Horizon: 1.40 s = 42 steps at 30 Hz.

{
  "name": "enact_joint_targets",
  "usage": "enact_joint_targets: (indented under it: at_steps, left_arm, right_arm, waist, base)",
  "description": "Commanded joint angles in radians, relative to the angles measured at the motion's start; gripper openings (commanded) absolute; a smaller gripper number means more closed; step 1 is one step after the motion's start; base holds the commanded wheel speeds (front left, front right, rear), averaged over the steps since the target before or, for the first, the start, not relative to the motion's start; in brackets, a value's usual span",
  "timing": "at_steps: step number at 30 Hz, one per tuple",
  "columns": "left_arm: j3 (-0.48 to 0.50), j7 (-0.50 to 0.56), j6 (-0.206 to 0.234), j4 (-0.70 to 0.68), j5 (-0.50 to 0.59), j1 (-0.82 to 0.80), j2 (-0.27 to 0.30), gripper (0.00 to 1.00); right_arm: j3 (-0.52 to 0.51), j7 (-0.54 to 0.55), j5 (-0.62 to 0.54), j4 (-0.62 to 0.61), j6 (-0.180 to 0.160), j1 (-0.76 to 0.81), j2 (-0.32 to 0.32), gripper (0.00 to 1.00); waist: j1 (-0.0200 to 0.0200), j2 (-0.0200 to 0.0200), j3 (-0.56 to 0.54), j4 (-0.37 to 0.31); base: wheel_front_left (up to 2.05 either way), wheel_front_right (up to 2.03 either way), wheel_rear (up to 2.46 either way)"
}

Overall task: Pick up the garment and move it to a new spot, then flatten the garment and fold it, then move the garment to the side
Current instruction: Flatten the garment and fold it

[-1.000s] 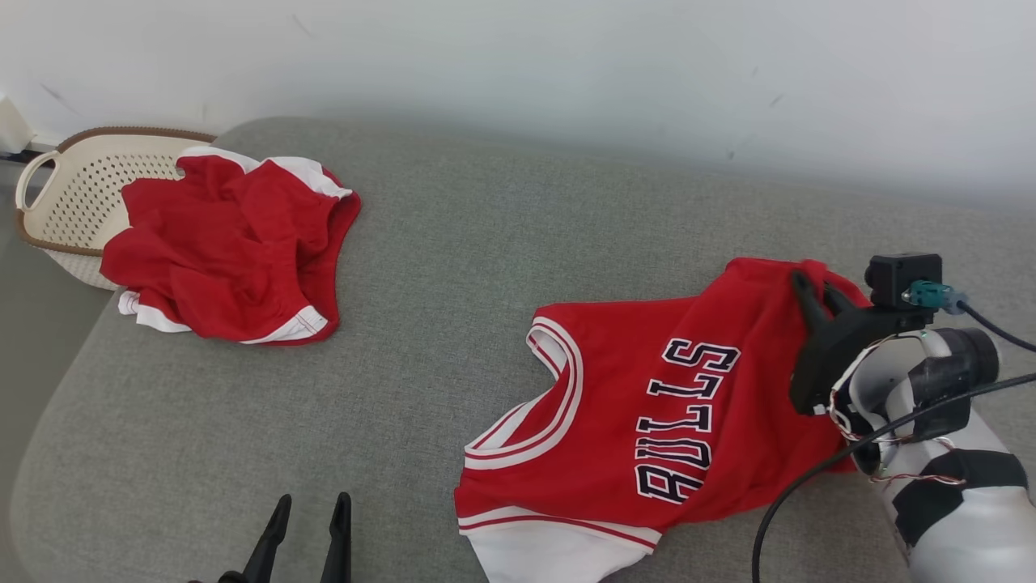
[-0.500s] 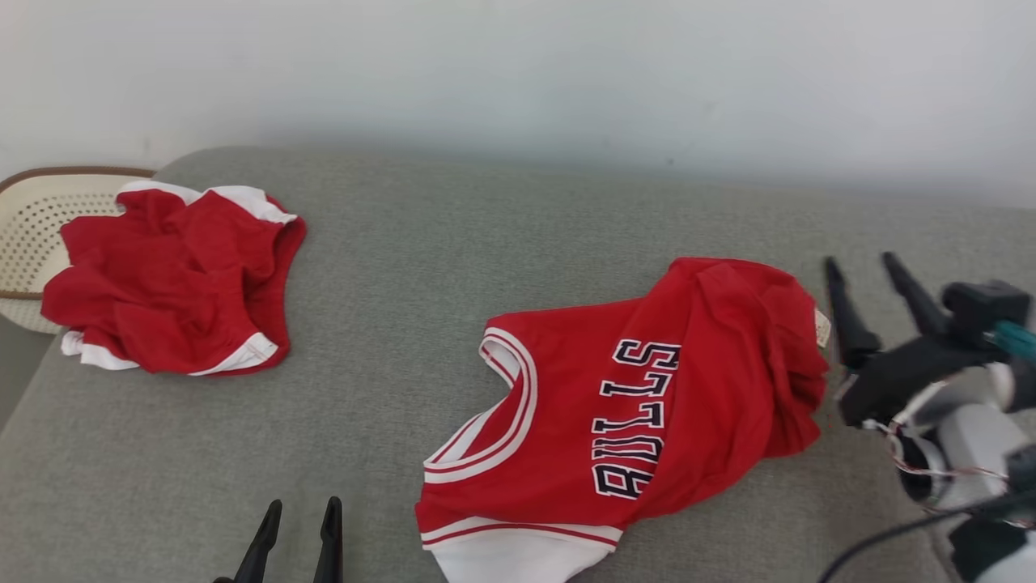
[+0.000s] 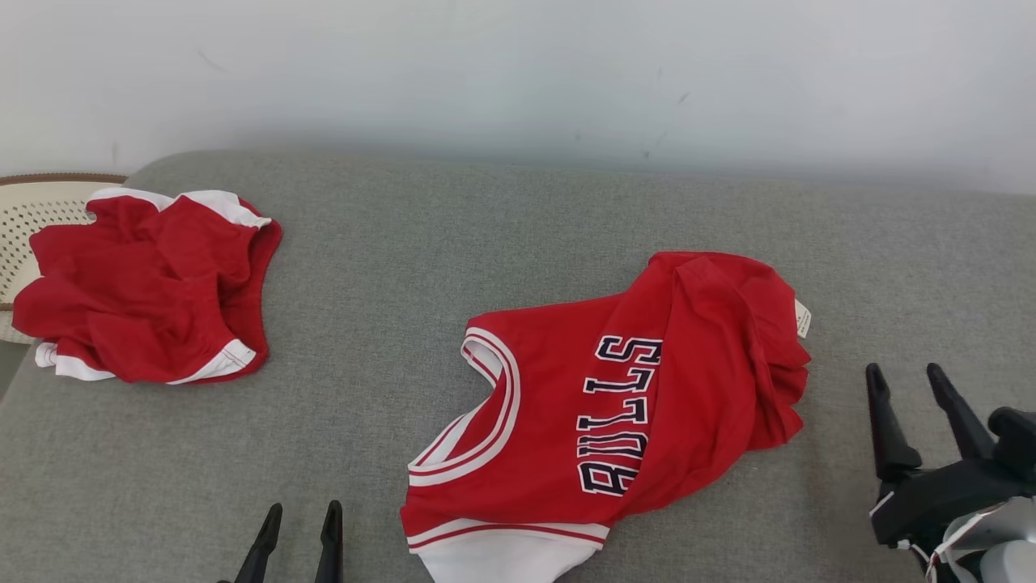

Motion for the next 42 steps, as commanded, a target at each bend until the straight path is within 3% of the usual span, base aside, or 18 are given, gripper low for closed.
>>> enact_joint_targets:
  at_steps: [1, 7, 17, 19, 20, 22, 23, 28, 33, 42]
  left_arm:
    - [0.0, -0.003, -0.003, 0.004, 0.007, -0.006, 0.0, 1.0]
    - [-0.008, -0.003, -0.005, 0.008, 0.008, -0.012, 0.0, 1.0]
    - [-0.019, -0.003, 0.0, 0.011, 0.0, -0.024, 0.0, 1.0]
    - [-0.018, -0.003, -0.003, 0.013, -0.001, -0.025, 0.0, 1.0]
    - [-0.018, -0.003, -0.002, 0.013, -0.001, -0.025, 0.0, 1.0]
    - [-0.019, -0.003, -0.001, 0.013, -0.002, -0.023, 0.0, 1.0]
    - [-0.018, -0.003, -0.001, 0.014, -0.001, -0.023, 0.0, 1.0]
    - [-0.008, -0.003, -0.004, 0.016, 0.002, -0.023, 0.0, 1.0]
    - [0.001, -0.003, 0.002, 0.014, 0.004, 0.0, 0.0, 1.0]
    - [-0.004, -0.003, 0.013, 0.004, -0.019, 0.025, 0.0, 1.0]
  right_arm:
    - [0.01, 0.016, -0.006, -0.027, 0.0, 0.016, 0.013, 1.0]
    - [0.056, 0.073, -0.015, -0.053, 0.0, -0.007, 0.028, 1.0]
    - [0.126, 0.103, -0.018, 0.092, 0.0, -0.108, 0.009, 1.0]
    - [0.131, 0.1, -0.021, 0.132, 0.0, -0.126, 0.004, 0.84]
    - [0.135, 0.101, -0.021, 0.15, 0.0, -0.132, 0.003, 0.46]
    - [0.14, 0.096, -0.017, 0.186, 0.0, -0.147, 0.004, 0.29]
    - [0.144, 0.093, -0.019, 0.202, 0.0, -0.153, 0.003, 0.0]
    - [0.146, 0.058, -0.025, 0.262, 0.0, -0.182, 0.005, 0.0]
    - [0.142, 0.038, 0.022, 0.245, 0.0, -0.156, -0.004, 0.0]
    - [0.192, 0.143, 0.142, 0.002, 0.0, -0.014, -0.113, 0.0]
  waist:
    - [0.0, -0.0001, 0.002, 0.003]
    - [0.0, -0.0001, 0.009, 0.023]
    - [0.0, -0.0001, 0.019, 0.079]
    - [0.0, -0.0001, 0.021, 0.091]
    - [0.0, -0.0001, 0.021, 0.095]
    - [0.0, -0.0001, 0.022, 0.102]
    - [0.0, -0.0001, 0.022, 0.104]
    - [0.0, -0.0001, 0.02, 0.106]
    - [0.0, -0.0001, -0.001, 0.083]
    - [0.0, -0.0001, -0.014, -0.005]
  base:
    - [0.0, 0.0, 0.0]
    - [0.0, 0.0, 0.0]
    - [0.0, 0.0, 0.0]
    - [0.0, 0.0, 0.0]
    - [0.0, 0.0, 0.0]
    - [0.0, 0.0, 0.0]
    - [0.0, 0.0, 0.0]
    - [0.0, 0.0, 0.0]
    - [0.0, 0.0, 0.0]
    - [0.0, 0.0, 0.0]
